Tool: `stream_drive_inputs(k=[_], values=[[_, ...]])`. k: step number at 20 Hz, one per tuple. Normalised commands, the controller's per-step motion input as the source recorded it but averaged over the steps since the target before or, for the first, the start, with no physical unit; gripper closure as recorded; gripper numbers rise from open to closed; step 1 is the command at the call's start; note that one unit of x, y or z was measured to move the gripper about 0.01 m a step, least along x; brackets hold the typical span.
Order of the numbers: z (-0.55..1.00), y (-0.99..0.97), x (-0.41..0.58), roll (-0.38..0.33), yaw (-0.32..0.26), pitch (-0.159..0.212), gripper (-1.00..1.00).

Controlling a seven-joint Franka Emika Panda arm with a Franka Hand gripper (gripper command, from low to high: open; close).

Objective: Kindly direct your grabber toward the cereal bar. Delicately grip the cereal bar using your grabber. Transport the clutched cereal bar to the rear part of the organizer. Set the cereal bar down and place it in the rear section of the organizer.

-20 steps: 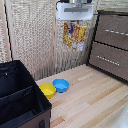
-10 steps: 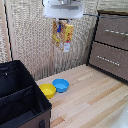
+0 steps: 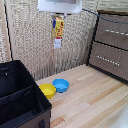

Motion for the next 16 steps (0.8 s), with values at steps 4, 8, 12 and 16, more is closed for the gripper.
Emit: stream_drive_inputs(k=[4,8,12,16], values=[[0.24,0.14,0.0,0.0,-0.352,0.0,1.0],[0.13,0.3,0.0,0.0,-0.309,0.0,1.0],[0.02,0.62,0.0,-0.003,-0.215,0.0,1.0],[0.0,0.75,0.0,-0.005,-0.165,0.0,1.0]])
